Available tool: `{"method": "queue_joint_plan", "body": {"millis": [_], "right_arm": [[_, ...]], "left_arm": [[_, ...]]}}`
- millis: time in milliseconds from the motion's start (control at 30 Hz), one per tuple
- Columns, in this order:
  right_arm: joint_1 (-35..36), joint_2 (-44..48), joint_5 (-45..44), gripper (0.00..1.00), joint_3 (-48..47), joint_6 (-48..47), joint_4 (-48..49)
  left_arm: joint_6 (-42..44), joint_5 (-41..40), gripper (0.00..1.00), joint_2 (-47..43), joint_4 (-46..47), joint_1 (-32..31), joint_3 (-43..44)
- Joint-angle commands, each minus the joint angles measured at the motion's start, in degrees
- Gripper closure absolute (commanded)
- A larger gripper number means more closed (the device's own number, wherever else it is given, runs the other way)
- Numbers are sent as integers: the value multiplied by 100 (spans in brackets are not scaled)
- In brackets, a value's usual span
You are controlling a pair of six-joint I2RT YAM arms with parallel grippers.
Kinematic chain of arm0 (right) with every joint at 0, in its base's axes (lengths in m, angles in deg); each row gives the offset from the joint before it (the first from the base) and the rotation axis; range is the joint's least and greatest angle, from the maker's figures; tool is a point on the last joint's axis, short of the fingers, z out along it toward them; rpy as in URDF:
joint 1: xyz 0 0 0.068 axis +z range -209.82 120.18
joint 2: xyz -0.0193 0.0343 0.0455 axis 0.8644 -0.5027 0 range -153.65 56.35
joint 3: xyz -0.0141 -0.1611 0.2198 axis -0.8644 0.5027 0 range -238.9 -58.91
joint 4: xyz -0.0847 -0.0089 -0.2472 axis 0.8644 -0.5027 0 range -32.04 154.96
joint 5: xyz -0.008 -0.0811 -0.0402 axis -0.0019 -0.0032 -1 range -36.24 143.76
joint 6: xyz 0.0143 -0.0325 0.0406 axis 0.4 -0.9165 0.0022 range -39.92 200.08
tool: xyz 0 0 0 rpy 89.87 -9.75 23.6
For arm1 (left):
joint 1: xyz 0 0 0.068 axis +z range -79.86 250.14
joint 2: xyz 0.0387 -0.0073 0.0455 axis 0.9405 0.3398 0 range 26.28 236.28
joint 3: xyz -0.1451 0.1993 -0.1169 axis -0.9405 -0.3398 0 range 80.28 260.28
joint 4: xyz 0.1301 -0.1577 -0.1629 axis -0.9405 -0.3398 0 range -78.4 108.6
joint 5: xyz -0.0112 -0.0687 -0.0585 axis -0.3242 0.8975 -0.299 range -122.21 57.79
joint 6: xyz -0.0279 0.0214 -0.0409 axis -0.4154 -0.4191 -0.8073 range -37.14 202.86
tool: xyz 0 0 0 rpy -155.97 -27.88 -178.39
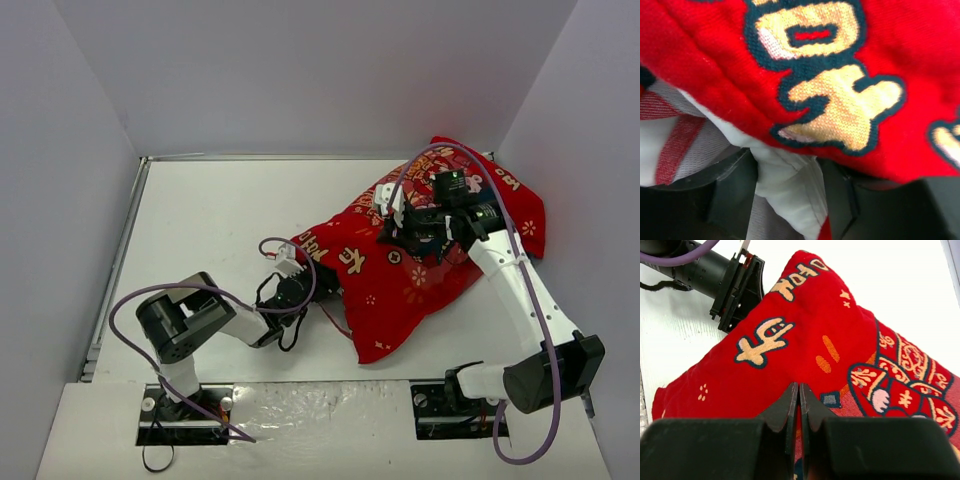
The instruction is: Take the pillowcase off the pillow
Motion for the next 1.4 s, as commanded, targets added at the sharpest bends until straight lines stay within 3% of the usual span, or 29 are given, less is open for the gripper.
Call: {"method": "queue_joint_plan", "body": {"millis": [0, 33, 167, 200, 300, 400, 433, 600, 833, 900, 1033, 1100, 1133, 1233, 1267, 1300, 1367], "right_arm": [[73, 49, 6, 100, 121, 112, 72], [73, 58, -21, 100, 139, 121, 81], [65, 120, -240, 100, 288, 296, 273], [47, 128, -406, 100, 315, 514, 361], [-23, 172, -776, 100, 438, 1006, 809], [-102, 146, -1365, 100, 473, 1464, 1301], [-137, 111, -1636, 100, 465, 1570, 1546], [-295, -100, -1876, 100, 368, 2001, 2075], [-454, -460, -1788, 100, 298, 2536, 2348], [-541, -539, -1744, 100, 280, 2651, 2384], [-647, -645, -1288, 100, 184, 2810, 2375], [-691, -802, -1129, 76, -44, 3248, 2384], [-752, -907, -1076, 58, -158, 3467, 2384], [-1068, -1434, -926, 39, -685, 4574, 2366], [-1147, -1566, -953, 37, -826, 5099, 2357], [-1314, -1803, -988, 34, -958, 5278, 2357], [-1464, -1963, -1136, 19, -1231, 5674, 2375]], "left_arm": [[-53, 108, 55, 133, 646, 100, 274], [-53, 100, 57, 142, 742, 109, 257], [-36, 38, 86, -76, 910, 250, 3], [-1, 47, 97, -164, 927, 285, -94], [158, 55, 98, -840, 683, 469, -586], [473, 82, 98, -2034, -466, 610, -973], [570, 65, 98, -2777, -1375, 628, -1035], [1045, -251, 98, -5031, -4181, 733, -1202], [985, -858, 98, -8281, -7296, 927, -1299], [958, -1033, 98, -8872, -7893, 936, -1264], [1019, -1035, 98, -8990, -8292, 936, -1071], [1098, -912, 98, -8762, -8266, 936, -930], [1185, -781, 98, -8422, -8266, 936, -756], [1405, -543, 98, -7638, -8310, 936, -273], [1458, -490, 98, -7462, -8388, 936, -140], [1502, -463, 98, -7182, -8441, 936, -17], [1582, -419, 98, -6995, -8590, 953, 265]]}}
